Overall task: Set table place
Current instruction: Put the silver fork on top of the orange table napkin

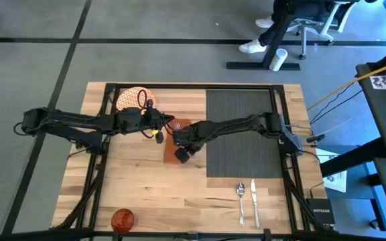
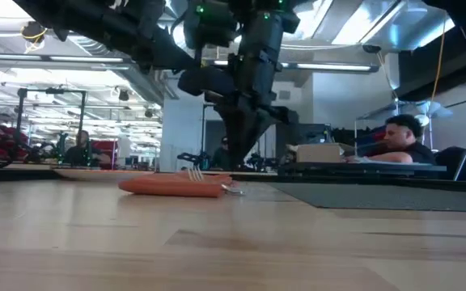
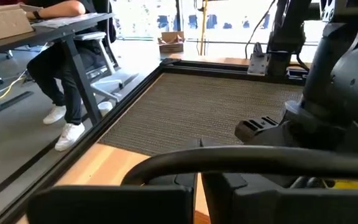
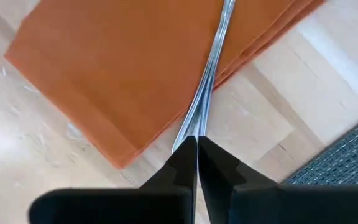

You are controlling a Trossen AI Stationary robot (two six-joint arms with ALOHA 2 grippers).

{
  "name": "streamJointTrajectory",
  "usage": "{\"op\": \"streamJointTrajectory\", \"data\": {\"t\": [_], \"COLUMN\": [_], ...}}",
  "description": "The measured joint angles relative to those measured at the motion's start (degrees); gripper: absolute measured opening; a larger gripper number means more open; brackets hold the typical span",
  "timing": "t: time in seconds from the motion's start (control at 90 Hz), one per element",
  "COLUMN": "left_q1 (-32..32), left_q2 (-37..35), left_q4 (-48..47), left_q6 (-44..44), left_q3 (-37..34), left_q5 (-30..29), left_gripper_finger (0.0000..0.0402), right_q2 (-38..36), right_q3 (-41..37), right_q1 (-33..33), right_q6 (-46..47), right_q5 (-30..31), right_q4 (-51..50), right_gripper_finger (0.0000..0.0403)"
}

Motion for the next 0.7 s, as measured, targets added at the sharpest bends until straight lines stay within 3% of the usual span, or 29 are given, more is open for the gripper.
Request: {"op": "streamJointTrajectory", "data": {"t": [0.167, 0.489, 0.7], "left_q1": [0.00, -0.01, 0.00], "left_q2": [0.00, 0.09, 0.11], "left_q4": [-0.11, -0.49, -0.81], "left_q6": [0.00, 0.02, 0.02], "left_q3": [0.00, -0.02, -0.11], "left_q5": [0.04, 0.15, 0.00], "left_gripper_finger": [0.0000, 0.0000, 0.0000], "right_q2": [0.21, 2.60, 5.89], "right_q3": [0.07, 0.22, 0.31], "right_q1": [0.00, 0.77, 0.76], "right_q6": [1.20, 0.94, 0.89], "right_q5": [-2.45, -0.23, -0.17], "right_q4": [0.27, 1.33, 1.21], "right_gripper_finger": [0.0024, 0.0132, 0.0149]}}
